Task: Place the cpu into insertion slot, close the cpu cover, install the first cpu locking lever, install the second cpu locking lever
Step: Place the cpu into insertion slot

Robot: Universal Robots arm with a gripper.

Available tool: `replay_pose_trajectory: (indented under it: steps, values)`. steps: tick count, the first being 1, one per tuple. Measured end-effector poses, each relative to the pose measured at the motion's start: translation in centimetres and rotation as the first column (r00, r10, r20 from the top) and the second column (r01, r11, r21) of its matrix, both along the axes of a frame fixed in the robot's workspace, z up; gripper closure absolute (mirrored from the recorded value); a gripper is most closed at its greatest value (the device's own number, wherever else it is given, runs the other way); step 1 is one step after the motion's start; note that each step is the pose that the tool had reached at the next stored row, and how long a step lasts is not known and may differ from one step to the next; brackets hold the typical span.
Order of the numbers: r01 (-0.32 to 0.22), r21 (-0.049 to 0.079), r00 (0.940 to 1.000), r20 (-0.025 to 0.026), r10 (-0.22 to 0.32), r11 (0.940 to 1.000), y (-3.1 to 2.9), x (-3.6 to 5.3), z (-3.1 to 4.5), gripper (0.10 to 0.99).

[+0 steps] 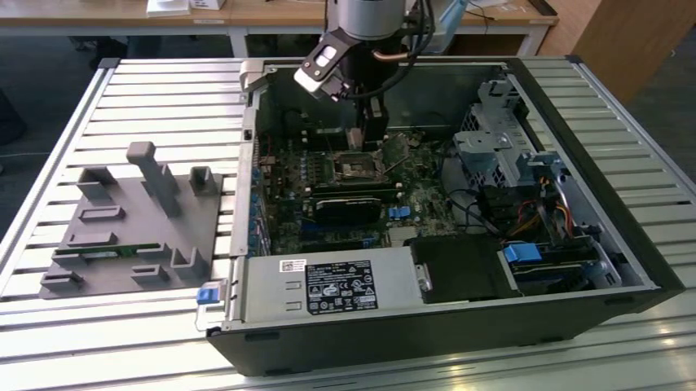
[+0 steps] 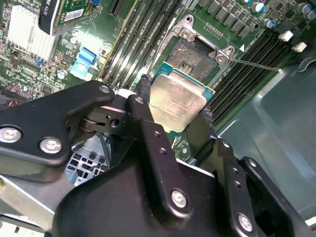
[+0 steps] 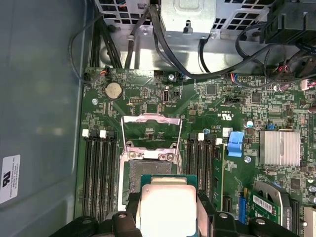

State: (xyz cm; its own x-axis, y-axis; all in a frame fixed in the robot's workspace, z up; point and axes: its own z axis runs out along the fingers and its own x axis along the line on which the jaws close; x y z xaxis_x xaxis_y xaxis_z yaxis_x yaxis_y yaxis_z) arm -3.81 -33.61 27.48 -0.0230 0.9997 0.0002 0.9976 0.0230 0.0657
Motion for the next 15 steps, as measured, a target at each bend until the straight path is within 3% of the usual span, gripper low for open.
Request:
replay_pose_trajectory:
  steps: [15]
  values:
    - [0.000,-0.001,1.0000,0.0000,0.000,1.0000,0.06,0.00,-0.72,0.553]
